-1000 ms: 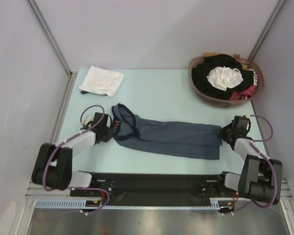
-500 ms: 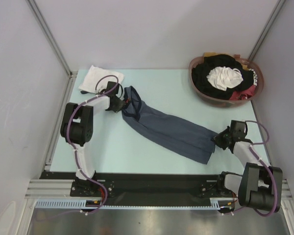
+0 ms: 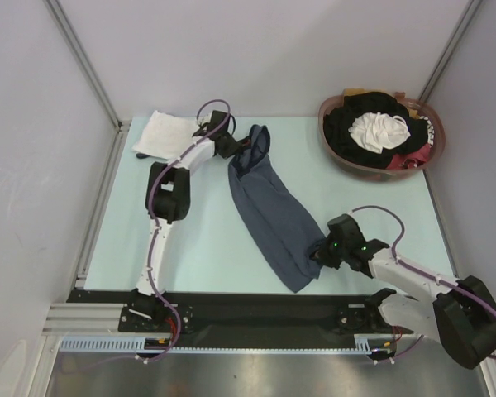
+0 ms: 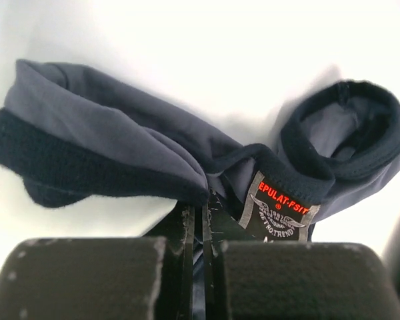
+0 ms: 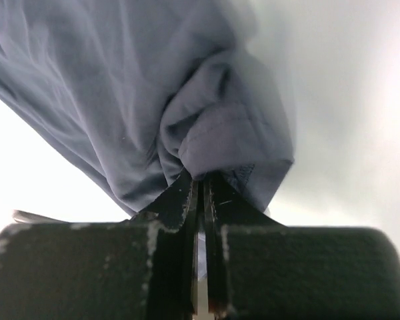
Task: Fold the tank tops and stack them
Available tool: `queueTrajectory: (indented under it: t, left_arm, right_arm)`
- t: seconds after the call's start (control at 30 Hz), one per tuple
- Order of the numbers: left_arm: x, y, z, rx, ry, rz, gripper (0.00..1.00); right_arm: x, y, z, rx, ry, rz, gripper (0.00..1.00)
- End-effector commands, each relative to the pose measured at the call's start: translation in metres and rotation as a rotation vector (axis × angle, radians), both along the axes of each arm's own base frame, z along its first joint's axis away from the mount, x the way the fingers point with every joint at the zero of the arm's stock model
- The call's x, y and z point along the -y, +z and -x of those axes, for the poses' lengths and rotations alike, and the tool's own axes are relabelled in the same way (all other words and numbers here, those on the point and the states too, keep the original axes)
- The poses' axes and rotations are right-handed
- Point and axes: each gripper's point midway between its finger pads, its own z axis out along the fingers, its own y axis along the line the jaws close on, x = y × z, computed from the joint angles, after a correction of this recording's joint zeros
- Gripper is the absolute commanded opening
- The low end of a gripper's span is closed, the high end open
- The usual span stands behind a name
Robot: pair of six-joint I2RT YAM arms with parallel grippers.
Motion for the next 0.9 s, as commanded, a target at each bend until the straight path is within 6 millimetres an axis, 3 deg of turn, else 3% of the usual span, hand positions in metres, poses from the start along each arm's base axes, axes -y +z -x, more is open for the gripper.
queueTrajectory:
  t: [0.0, 0.07, 0.13, 0.17, 0.23, 0.33, 0.37, 0.43, 0.47, 0.5, 0.53, 0.57, 0.63, 0.7, 0.77, 0.83, 0.87]
  left_arm:
    - [0.033, 0.010, -0.012, 0.040, -0.073, 0.025, 0.00]
    - [0.046, 0.010, -0.022, 0.080, -0.076, 0.032, 0.00]
    - [0.054, 0.023, -0.035, 0.138, -0.068, 0.055, 0.00]
    - [0.058, 0.014, -0.040, 0.145, -0.067, 0.064, 0.00]
    - [0.062, 0.021, -0.051, 0.182, -0.051, 0.099, 0.00]
    - [0.064, 0.016, -0.060, 0.213, -0.034, 0.127, 0.00]
    - [0.066, 0.021, -0.063, 0.236, -0.037, 0.140, 0.04]
    - [0.068, 0.023, -0.064, 0.247, -0.046, 0.145, 0.18]
    - [0.068, 0.034, -0.066, 0.273, -0.052, 0.156, 0.27]
    - [0.067, 0.036, -0.066, 0.277, -0.055, 0.156, 0.34]
    - [0.064, 0.039, -0.067, 0.281, -0.060, 0.150, 0.40]
    - [0.060, 0.056, -0.069, 0.306, -0.063, 0.155, 0.49]
    - [0.051, 0.064, -0.068, 0.318, -0.064, 0.138, 0.57]
    - [0.037, 0.085, -0.067, 0.341, -0.064, 0.129, 0.65]
    - [0.024, 0.112, -0.067, 0.380, -0.073, 0.109, 0.78]
    - [0.014, 0.124, -0.064, 0.392, -0.098, 0.070, 0.82]
    - [0.005, 0.143, -0.063, 0.417, -0.101, 0.065, 0.87]
  right_arm:
    - [-0.031, 0.003, 0.010, -0.033, -0.002, -0.036, 0.00]
    - [-0.054, 0.009, 0.019, -0.022, 0.031, -0.055, 0.00]
    - [-0.069, 0.010, 0.024, -0.014, 0.042, -0.061, 0.00]
    - [-0.080, 0.011, 0.035, -0.013, 0.090, -0.059, 0.00]
    - [-0.090, 0.013, 0.036, -0.009, 0.113, -0.024, 0.01]
    - [-0.101, 0.013, 0.043, -0.015, 0.179, 0.020, 0.10]
    - [-0.102, 0.013, 0.045, -0.006, 0.211, 0.034, 0.24]
    - [-0.098, 0.017, 0.046, 0.027, 0.231, 0.071, 0.40]
    - [-0.093, 0.019, 0.046, 0.045, 0.231, 0.094, 0.55]
    - [-0.087, 0.023, 0.042, 0.079, 0.216, 0.125, 0.60]
    - [-0.078, 0.023, 0.047, 0.081, 0.222, 0.164, 0.61]
    - [-0.072, 0.033, 0.046, 0.108, 0.206, 0.162, 0.61]
    - [-0.054, 0.038, 0.043, 0.147, 0.195, 0.217, 0.61]
    - [-0.042, 0.055, 0.037, 0.214, 0.187, 0.224, 0.61]
    - [-0.035, 0.066, 0.028, 0.258, 0.184, 0.219, 0.61]
    - [-0.029, 0.080, 0.018, 0.321, 0.215, 0.226, 0.62]
    - [-0.020, 0.086, 0.003, 0.334, 0.176, 0.231, 0.63]
